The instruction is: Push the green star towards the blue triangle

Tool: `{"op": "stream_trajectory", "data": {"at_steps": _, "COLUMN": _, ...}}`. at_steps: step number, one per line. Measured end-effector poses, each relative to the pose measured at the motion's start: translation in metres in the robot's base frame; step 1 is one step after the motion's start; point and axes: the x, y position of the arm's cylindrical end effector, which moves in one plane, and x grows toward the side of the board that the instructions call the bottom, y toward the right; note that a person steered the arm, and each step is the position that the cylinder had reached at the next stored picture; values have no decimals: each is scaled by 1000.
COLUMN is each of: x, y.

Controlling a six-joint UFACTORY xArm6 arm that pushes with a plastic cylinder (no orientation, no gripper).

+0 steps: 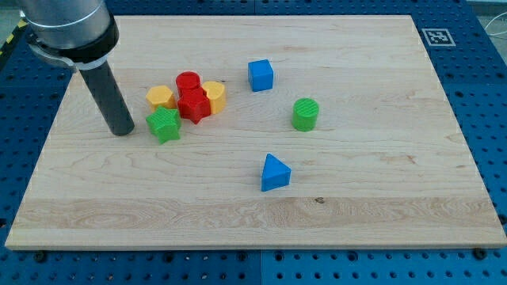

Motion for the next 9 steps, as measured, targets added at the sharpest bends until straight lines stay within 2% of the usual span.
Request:
{"op": "stream_trajectory", "data": {"at_steps": 2, "x": -1, "y": 0}}
{"op": "stream_trajectory", "data": {"at_steps": 4, "x": -7, "y": 41}}
{"op": "stream_trajectory", "data": {"at_steps": 5, "x": -7, "y": 41}}
{"op": "stream_trajectory", "data": {"at_steps": 9, "x": 9, "y": 105}}
